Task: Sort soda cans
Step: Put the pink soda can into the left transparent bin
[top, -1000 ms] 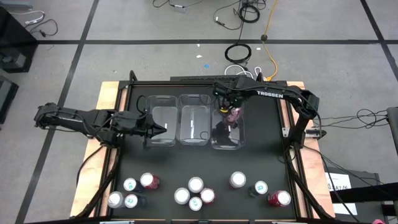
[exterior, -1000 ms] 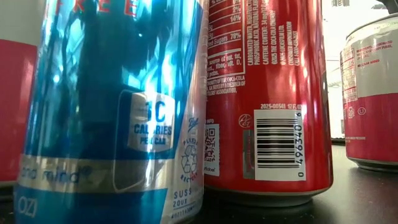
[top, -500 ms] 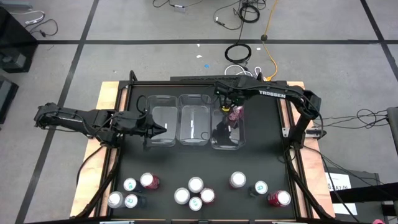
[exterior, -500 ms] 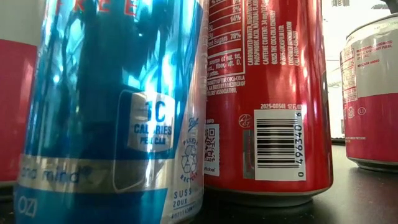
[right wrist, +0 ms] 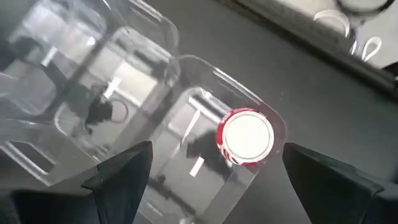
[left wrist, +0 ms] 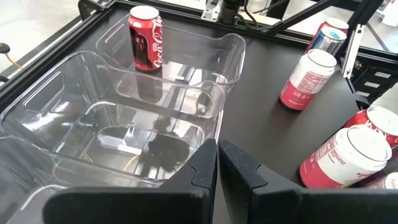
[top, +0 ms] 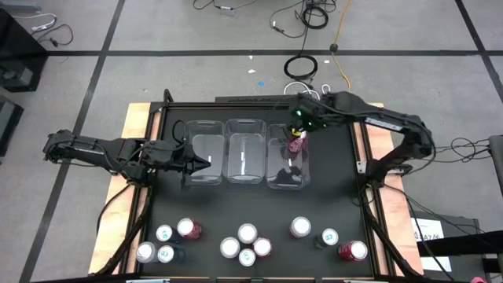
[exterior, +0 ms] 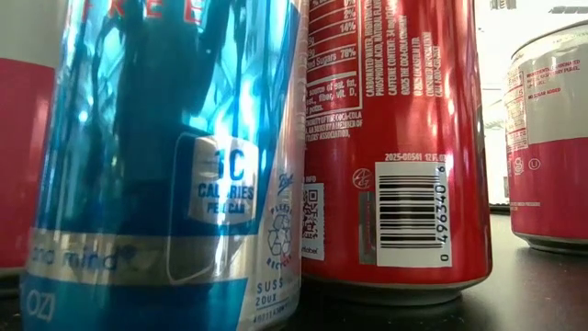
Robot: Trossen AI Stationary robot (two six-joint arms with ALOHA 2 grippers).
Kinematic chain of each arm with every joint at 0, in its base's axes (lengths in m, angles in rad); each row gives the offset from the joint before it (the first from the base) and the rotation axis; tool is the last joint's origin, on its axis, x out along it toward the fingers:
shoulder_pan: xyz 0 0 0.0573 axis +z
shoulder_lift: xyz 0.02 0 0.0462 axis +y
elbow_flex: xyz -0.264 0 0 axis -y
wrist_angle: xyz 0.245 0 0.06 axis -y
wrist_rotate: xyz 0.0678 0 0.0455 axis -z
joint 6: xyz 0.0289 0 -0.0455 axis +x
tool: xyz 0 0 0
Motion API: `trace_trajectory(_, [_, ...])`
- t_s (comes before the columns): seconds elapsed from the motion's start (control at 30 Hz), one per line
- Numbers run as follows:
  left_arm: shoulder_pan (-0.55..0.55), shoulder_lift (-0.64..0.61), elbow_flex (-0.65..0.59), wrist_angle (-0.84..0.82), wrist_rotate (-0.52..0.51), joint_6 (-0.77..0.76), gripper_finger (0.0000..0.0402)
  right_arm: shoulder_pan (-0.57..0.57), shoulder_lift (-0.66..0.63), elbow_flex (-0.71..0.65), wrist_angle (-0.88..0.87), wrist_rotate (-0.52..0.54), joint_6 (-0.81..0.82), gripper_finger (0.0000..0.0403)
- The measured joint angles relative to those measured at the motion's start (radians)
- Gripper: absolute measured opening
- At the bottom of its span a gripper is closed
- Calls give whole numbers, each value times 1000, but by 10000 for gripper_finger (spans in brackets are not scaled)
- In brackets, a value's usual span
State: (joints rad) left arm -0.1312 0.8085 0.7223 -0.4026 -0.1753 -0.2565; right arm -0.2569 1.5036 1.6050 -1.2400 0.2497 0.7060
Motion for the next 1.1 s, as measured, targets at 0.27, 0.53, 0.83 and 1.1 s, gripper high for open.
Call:
trace_trajectory(0.27, [0, 0, 0, 8, -6, 0, 27, 250, -62, -75, 21, 141, 152, 352])
trace_trajectory(0.53, [0, 1, 0, 7, -9, 0, 27, 474, -97, -205, 168, 207, 320, 352])
trace_trajectory(0.83, [0, 2, 0, 5, -10, 1, 27, 638, -100, -228, 162, 382, 512, 352])
trace_trajectory(1.1, [0, 3, 0, 4, 25, 1, 27, 704, -100, -228, 144, 425, 569, 352])
